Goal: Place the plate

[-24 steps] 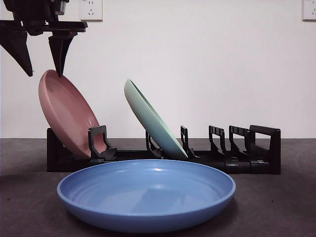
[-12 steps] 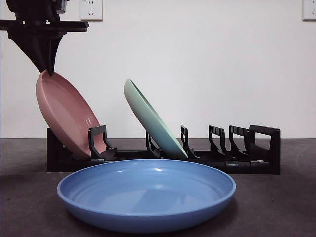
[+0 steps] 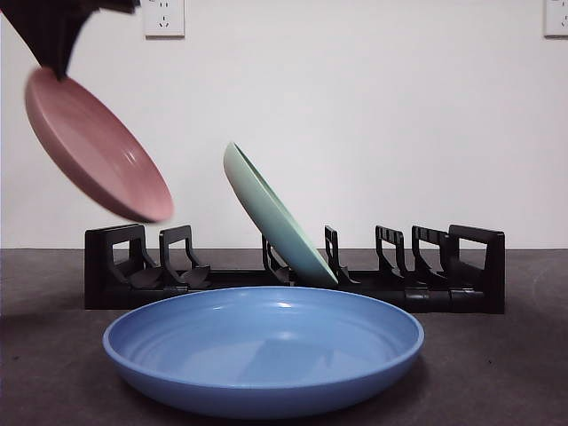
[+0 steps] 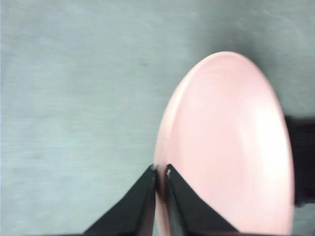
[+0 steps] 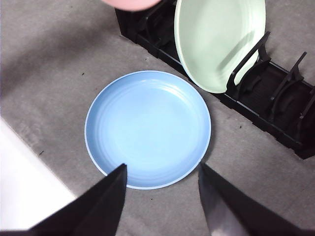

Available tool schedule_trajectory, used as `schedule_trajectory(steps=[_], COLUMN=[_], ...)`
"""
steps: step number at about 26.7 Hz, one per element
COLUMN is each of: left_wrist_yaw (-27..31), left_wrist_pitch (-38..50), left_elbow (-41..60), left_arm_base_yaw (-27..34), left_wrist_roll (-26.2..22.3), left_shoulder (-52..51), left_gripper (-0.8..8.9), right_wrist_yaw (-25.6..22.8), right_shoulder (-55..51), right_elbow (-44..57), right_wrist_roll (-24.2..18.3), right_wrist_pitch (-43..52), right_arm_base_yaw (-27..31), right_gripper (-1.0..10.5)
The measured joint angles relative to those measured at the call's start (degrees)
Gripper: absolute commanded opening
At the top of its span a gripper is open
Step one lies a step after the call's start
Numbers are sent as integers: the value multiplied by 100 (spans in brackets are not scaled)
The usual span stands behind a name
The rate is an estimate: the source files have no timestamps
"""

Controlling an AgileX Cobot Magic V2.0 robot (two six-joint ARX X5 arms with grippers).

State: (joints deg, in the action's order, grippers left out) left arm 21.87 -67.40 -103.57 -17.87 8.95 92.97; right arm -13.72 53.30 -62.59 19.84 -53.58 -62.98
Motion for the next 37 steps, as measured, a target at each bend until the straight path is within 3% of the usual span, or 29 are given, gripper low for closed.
schedule_trajectory(steps=[8,12,17,22,30,37], left_wrist_yaw=[199,136,-396,-511,-1550,-2940], left_wrist_pitch=[-1351,-1366,-1366,-1342,-754,-55], left_elbow=[-505,-452,155,1307,3327,4841], left_arm_base_yaw=[149,151,149,151,146,146], left_wrist_roll=[-192,-190,-125,-42,275,734], left_shoulder=[-275,-605,-1386,-2332,-4188,-5219], left_gripper=[15,15,15,15,14,14], right_wrist_yaw=[-400,-721,-1045,-1073,-1182,-1180], right_shoulder=[-37,-120,-249,-376,-474,-476], right_elbow=[0,0,0,0,0,0], right_wrist_roll=[0,0,-2,-2,-2,-2], right_wrist_pitch=[2,2,2,2,2,2], right_arm_base_yaw=[2,2,4,2,4,2], right_gripper=[229,229,229,229,229,229])
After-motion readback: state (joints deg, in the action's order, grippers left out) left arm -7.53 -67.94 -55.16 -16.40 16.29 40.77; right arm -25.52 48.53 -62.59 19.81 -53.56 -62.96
